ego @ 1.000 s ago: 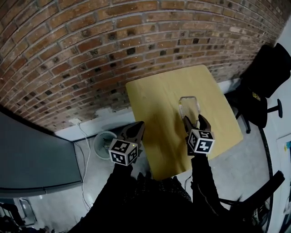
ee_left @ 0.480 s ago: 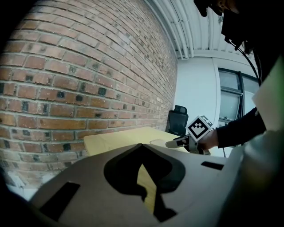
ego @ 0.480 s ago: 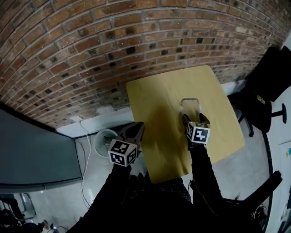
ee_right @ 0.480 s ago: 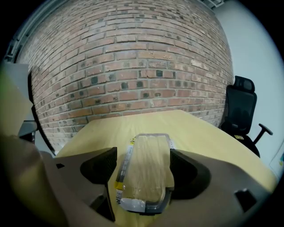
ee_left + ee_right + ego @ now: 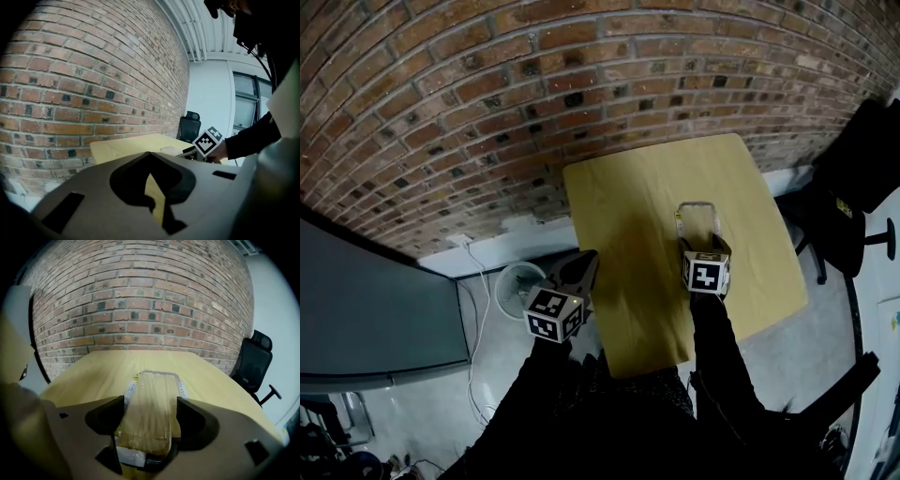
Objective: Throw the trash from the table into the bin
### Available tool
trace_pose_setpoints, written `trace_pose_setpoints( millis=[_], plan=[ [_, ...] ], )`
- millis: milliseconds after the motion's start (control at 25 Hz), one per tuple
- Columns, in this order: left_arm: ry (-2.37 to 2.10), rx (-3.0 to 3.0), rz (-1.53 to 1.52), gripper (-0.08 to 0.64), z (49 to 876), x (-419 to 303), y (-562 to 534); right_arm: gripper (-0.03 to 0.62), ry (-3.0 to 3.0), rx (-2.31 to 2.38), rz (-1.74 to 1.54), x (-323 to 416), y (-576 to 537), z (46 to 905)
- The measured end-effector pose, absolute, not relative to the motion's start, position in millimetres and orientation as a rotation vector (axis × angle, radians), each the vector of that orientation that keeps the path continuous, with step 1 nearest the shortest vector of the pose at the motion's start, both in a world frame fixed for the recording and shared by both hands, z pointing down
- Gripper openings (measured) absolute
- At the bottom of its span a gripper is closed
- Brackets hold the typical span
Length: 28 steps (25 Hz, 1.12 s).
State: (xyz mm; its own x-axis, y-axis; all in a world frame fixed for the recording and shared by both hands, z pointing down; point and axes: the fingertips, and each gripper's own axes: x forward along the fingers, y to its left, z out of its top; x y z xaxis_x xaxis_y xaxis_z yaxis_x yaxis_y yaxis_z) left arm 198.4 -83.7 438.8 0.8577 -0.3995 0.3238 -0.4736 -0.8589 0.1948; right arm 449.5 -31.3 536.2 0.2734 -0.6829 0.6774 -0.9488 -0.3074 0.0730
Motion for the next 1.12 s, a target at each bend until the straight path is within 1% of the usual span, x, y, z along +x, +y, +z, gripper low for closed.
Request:
trace_pose_setpoints(
  millis=[120, 200, 240, 1120],
  plan=[
    [-0.665, 2.764, 0.394, 0.005, 438.6, 198.2, -83.0, 0.351, -1.463, 2.074, 0.747, 448.2, -31.1, 537.5],
    [-0.664, 2.764, 0.389, 0.005, 437.8, 197.9, -82.6, 0.32, -1.472, 2.057, 0.758, 444.3, -32.2, 538.9],
    [-0.664, 2.764, 0.386, 0.005, 437.3, 197.8, -82.5, 0.288, -1.475, 2.053, 0.764, 442.4, -32.3, 538.7],
    [-0.689, 2.743, 0.349, 0.005, 434.9, 182.2, -86.4, 0.273, -1.591, 1.996, 0.691, 410.8, -28.8, 520.4]
  ],
)
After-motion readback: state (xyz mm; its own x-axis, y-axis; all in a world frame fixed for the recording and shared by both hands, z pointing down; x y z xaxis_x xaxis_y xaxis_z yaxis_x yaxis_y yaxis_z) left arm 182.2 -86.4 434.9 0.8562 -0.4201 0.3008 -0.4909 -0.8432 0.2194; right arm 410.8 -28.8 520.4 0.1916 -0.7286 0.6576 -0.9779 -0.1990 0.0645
